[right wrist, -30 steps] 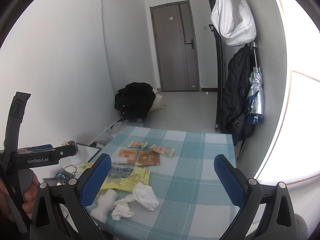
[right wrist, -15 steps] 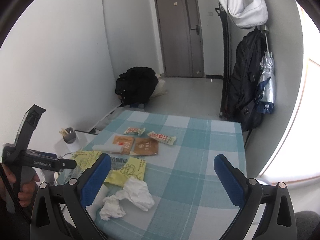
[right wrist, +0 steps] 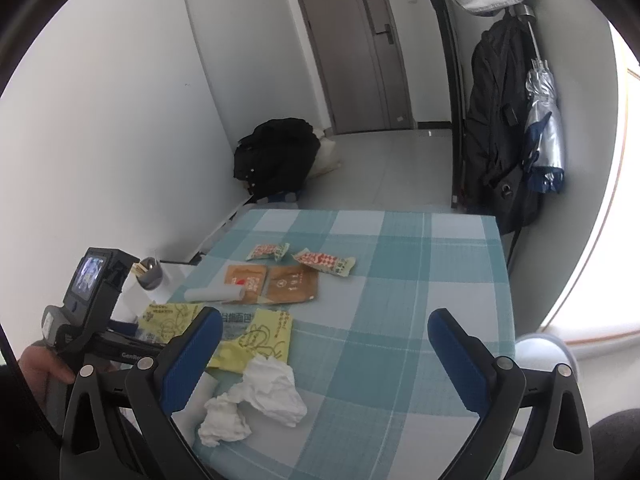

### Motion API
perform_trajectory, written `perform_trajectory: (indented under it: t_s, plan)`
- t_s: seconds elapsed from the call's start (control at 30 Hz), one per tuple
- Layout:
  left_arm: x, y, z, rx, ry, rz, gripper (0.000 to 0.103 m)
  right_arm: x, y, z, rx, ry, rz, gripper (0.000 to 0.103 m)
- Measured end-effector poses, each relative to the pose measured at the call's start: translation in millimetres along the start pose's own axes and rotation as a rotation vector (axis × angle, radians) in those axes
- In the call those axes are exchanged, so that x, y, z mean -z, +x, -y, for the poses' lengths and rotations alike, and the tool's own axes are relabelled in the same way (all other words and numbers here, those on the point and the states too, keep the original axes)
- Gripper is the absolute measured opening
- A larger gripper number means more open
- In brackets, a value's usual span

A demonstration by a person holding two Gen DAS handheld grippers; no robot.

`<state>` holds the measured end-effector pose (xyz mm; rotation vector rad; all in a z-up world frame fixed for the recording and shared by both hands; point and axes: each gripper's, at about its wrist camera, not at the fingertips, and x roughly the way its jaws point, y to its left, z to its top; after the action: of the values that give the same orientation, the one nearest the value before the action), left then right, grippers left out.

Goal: Collect trash
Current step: 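Lower the left gripper onto the yellow noodle wrapper and close it, then lift the yellow wrapper with the left gripper and adjust the grip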

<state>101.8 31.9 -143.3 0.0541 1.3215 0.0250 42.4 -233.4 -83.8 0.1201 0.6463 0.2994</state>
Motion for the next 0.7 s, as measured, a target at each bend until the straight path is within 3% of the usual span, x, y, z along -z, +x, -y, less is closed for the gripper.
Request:
perform_trajectory:
  t_s: [0.1, 0.17, 0.23, 0.3, 0.4, 0.53, 0.7]
  plan:
    - [-2.7, 1.9, 4.6, -0.020, 0.017, 0.001, 0.101, -0.4, 1.6, 3.8, 0.006, 0.016, -0.007, 0.103]
    - [-4.6, 1.8, 7.6, -0.030, 0.033, 0.015, 0.094, -0.5, 3.5, 5.1, 0.008, 0.026, -0.021, 0.103]
    - [-2.7, -3.2, 15.8, -0.030, 0.069, 0.028, 0.081, -0.1, 5.1, 5.7, 0.017, 0.028, -0.031, 0.103]
    - [-0.8, -6.2, 23.1, -0.061, 0.104, 0.041, 0.074, 0.2, 7.1, 6.6, 0.029, 0.025, -0.040, 0.103]
    - [-1.2, -8.2, 23.8, -0.054, 0.097, 0.024, 0.054, 1.7, 10.3, 7.7, 0.046, 0.024, -0.059, 0.102]
    - [-4.7, -9.4, 16.2, -0.072, 0.072, 0.009, 0.012, 5.9, 10.5, 9.7, 0.064, 0.017, -0.074, 0.102]
    - [-1.7, -11.8, 15.9, -0.091, 0.077, 0.014, 0.002, 10.2, 8.6, 11.9, 0.082, 0.012, -0.091, 0.100]
